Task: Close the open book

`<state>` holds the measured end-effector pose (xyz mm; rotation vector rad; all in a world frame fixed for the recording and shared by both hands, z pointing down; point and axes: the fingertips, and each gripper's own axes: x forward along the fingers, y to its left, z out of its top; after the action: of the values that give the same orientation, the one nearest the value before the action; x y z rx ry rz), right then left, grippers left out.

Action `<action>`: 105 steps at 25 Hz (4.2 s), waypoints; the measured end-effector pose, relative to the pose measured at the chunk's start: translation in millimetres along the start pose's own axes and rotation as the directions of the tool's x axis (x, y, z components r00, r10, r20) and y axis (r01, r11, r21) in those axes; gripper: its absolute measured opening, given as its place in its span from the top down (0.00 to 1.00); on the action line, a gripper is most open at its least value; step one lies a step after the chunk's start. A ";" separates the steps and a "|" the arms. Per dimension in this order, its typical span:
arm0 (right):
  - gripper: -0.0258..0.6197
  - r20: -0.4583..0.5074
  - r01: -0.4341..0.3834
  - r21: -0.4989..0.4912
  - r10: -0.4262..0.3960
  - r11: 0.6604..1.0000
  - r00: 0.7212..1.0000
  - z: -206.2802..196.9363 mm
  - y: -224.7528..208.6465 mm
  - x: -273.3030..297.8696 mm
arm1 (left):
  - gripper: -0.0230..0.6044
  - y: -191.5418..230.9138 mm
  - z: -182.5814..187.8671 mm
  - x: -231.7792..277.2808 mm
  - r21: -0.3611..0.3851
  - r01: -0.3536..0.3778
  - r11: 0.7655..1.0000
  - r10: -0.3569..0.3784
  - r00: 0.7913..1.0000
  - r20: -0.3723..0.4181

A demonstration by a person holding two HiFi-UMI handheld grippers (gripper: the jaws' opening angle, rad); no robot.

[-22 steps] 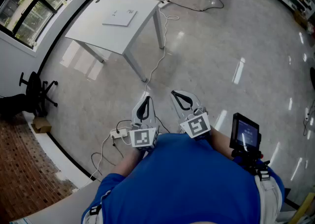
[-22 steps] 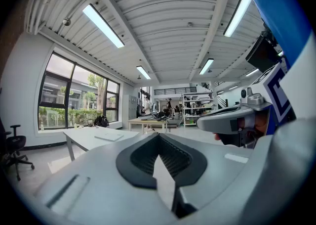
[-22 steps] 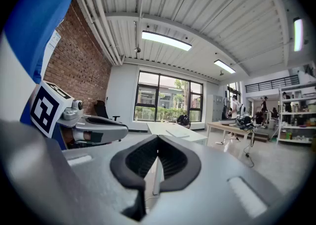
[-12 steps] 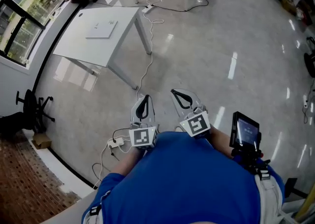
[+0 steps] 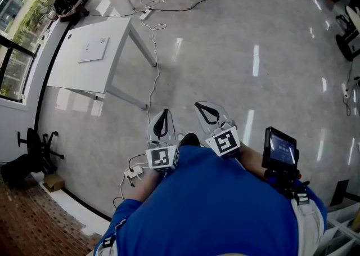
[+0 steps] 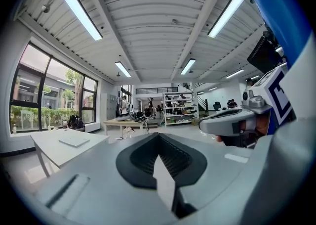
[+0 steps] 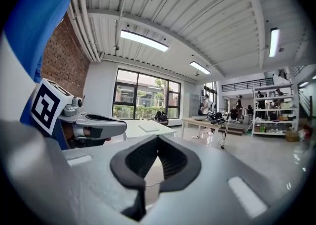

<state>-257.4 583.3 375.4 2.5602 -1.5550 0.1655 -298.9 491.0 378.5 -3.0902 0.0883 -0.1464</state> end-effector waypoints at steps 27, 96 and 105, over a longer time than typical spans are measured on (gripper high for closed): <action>0.96 -0.044 0.126 0.008 -0.125 0.992 0.991 1.0 -205.8 148.7 | 0.96 22.8 13.9 264.7 -0.031 0.131 0.991 -0.131 0.991 0.005; 0.96 -0.021 -0.687 -0.189 0.697 0.702 0.717 73.2 -100.6 520.6 | 0.96 347.4 4.2 287.7 -0.117 -0.745 0.657 0.740 0.667 -0.089; 0.96 -0.062 -0.715 -0.198 0.719 0.671 0.692 71.5 -29.6 554.9 | 0.96 406.8 -10.7 257.2 -0.121 -0.753 0.647 0.747 0.658 -0.100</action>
<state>25.2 99.9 395.7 1.6554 -2.3674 0.0445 -66.6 69.6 393.0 -2.8767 1.4228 -0.1658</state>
